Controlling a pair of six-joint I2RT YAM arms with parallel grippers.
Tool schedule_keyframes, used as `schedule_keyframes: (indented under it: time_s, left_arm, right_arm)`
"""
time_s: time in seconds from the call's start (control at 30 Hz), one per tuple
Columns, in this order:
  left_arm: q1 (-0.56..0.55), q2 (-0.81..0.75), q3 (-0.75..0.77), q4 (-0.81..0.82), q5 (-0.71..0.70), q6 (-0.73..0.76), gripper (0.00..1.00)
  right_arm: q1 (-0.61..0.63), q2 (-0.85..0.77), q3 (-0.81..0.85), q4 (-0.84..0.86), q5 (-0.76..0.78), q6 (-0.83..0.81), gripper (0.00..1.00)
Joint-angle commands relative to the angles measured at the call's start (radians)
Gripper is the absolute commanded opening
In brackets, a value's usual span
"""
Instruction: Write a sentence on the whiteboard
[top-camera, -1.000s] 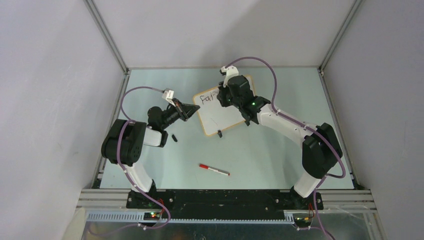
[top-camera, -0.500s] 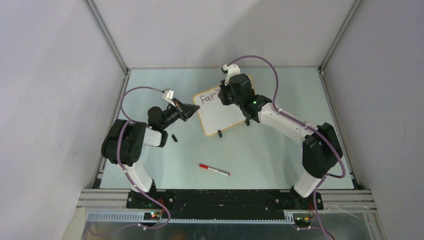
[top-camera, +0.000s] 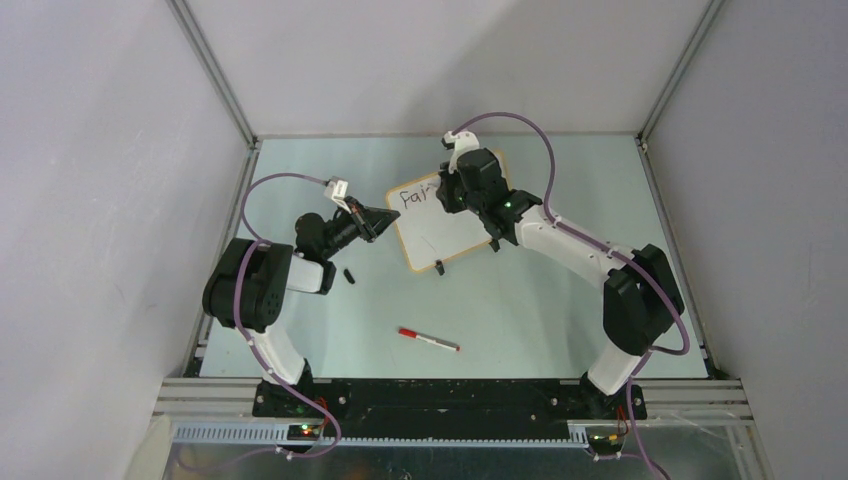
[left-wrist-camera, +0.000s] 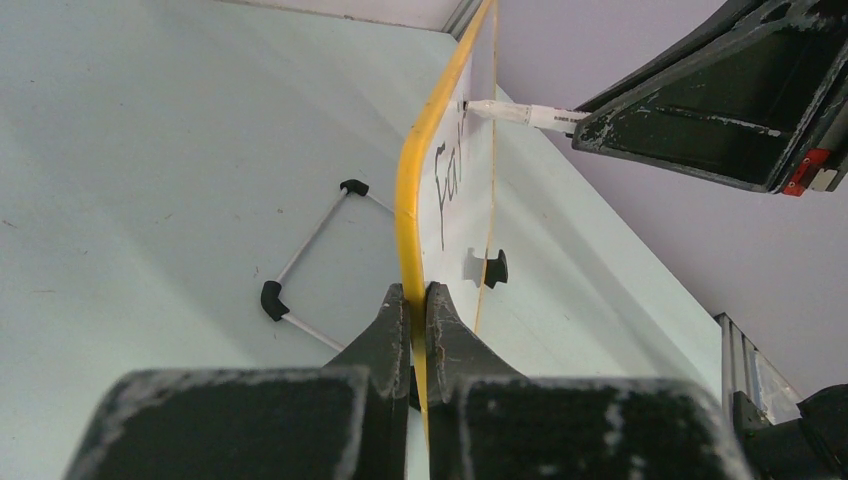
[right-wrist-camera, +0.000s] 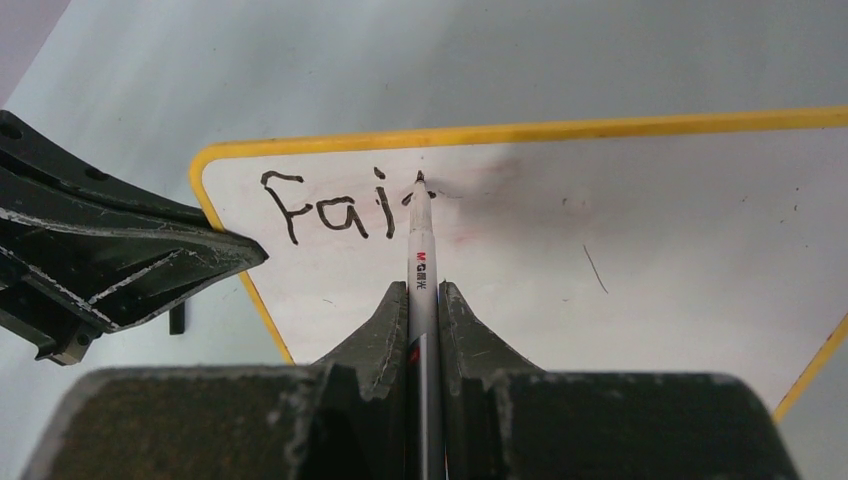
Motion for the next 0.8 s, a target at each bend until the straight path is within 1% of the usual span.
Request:
schedule_keyframes:
  time_s: [0.0,0.77]
  left_arm:
    - [-0.01,-0.021,0.005,-0.019,-0.007,0.092,0.0]
    - [-0.011,-0.019,0.006,-0.024,-0.009,0.095,0.0]
  right_arm:
    - [0.001,0.011,0.044,-0.028,0.005,0.007,0.0]
    - [-0.001,-0.012,0.028,-0.103,0.054,0.017,0.0]
